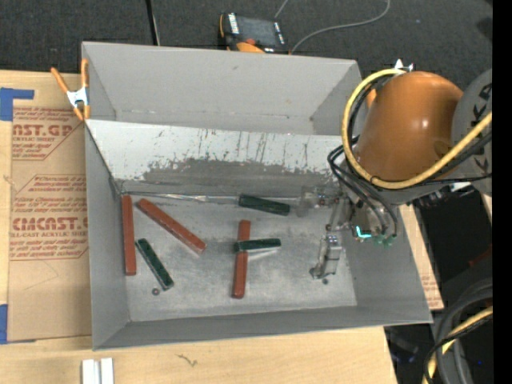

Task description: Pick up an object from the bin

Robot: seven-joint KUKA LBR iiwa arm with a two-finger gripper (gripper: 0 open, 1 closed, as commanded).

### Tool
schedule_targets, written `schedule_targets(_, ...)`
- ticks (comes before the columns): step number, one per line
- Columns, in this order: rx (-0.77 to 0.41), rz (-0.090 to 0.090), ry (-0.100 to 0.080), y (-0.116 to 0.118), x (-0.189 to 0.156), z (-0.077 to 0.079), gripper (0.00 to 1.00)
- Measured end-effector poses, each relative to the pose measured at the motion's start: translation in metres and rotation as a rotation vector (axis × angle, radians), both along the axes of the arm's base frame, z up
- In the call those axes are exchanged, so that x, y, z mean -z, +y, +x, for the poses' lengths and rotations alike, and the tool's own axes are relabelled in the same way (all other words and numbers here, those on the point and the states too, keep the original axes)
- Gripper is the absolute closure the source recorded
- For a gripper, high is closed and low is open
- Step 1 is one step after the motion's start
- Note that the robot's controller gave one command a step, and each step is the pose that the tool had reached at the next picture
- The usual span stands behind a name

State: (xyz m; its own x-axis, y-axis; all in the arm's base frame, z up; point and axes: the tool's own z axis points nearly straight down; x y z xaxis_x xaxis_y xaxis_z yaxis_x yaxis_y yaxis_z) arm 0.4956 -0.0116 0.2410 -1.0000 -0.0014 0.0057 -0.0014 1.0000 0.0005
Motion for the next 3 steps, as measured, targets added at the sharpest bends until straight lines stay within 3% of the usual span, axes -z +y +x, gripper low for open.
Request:
schedule_targets(1,-0.034,0.002,-0.011,0.055,0.174,0.053,0.0)
schedule_targets(2,0.076,0.0,-0.007,0.039,0.14,0.038,0.0)
schedule_targets(3,0.052,-0.001,-0.009,0.032,0.129,0.054,0.0)
